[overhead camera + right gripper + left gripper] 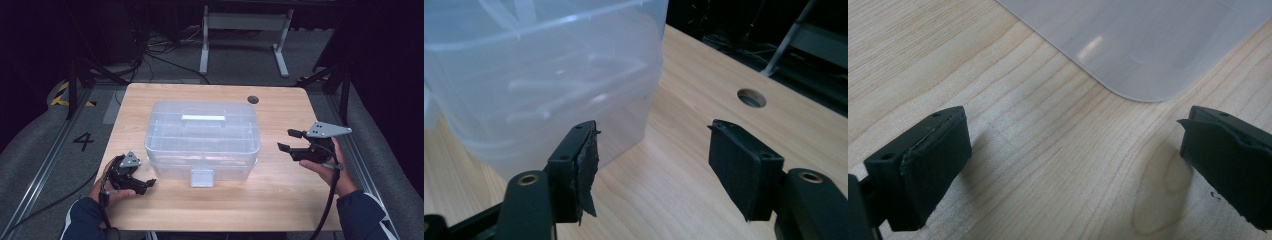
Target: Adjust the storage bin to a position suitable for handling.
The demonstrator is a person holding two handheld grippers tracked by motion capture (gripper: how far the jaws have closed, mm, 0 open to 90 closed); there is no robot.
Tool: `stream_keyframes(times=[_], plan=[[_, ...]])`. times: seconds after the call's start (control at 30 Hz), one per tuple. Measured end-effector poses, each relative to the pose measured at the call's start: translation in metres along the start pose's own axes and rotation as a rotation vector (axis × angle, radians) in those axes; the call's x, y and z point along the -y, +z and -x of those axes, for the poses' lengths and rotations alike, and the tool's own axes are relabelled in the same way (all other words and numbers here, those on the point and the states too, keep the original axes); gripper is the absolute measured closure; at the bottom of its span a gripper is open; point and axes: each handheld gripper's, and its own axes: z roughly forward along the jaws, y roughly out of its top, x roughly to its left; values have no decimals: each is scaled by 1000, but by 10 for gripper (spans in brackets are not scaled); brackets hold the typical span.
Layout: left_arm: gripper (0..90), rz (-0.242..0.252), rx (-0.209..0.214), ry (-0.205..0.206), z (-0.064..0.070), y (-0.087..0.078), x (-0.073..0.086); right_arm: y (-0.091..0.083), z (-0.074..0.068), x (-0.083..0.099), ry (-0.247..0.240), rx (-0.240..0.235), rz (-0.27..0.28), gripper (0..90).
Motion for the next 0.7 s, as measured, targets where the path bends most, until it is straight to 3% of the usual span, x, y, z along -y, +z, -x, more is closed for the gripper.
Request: stream_keyframes(times=[0.43, 0.7], plan=[[4, 0, 0, -1, 0, 0, 0, 15, -8, -52, -58, -36, 48, 386], [5, 0, -1, 0, 0, 0, 0, 23, -18, -69, -91, -54, 47, 387]])
